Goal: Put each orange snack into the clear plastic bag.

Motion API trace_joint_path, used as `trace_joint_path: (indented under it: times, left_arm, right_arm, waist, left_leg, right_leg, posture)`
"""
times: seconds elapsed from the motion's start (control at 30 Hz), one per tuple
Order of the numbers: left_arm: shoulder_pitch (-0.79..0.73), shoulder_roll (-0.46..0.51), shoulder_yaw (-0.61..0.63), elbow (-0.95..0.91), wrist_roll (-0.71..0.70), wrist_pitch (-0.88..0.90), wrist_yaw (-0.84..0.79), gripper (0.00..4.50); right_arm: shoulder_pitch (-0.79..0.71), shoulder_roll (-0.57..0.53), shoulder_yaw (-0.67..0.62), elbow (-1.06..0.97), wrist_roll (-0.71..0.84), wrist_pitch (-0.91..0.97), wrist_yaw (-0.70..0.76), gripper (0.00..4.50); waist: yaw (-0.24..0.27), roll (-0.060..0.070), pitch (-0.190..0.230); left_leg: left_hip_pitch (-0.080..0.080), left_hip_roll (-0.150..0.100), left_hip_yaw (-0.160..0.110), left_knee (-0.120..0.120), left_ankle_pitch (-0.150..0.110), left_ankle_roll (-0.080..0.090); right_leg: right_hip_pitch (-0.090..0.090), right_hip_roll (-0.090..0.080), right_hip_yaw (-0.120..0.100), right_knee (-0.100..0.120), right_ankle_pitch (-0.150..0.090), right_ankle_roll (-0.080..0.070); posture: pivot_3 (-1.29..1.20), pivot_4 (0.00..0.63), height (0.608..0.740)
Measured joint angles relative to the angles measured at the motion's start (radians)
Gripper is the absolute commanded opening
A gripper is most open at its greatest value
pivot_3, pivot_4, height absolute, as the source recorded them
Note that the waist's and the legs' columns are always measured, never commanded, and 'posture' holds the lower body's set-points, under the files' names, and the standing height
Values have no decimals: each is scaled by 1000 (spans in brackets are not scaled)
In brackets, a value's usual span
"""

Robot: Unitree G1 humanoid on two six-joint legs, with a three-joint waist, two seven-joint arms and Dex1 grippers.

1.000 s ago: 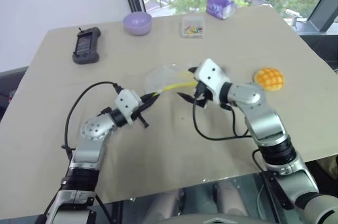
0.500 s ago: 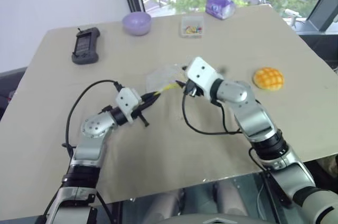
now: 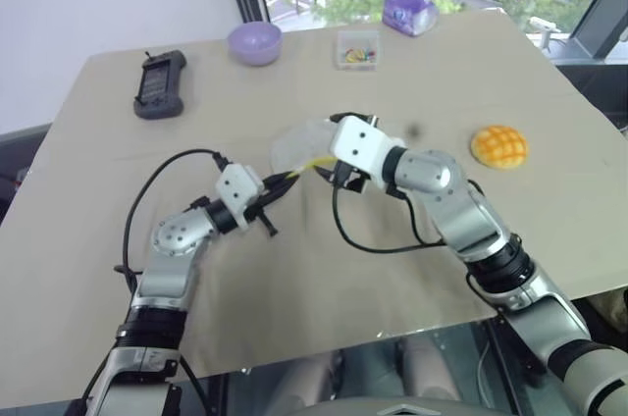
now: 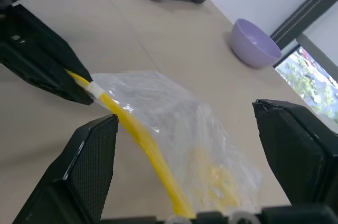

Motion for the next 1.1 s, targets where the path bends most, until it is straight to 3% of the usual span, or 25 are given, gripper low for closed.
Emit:
trace_joint_path:
  times: [1.1]
  left_arm:
    - [21, 0, -2, -25, 0, 0, -19, 0]
  right_arm:
    - [-68, 71, 30, 102, -113, -4, -24, 4425]
  waist:
    - [-1, 0, 0]
  left_leg:
    - [0, 0, 0, 0, 0, 0]
  right_leg:
    - [0, 0, 0, 0, 0, 0]
  posture:
    - [0, 150, 740]
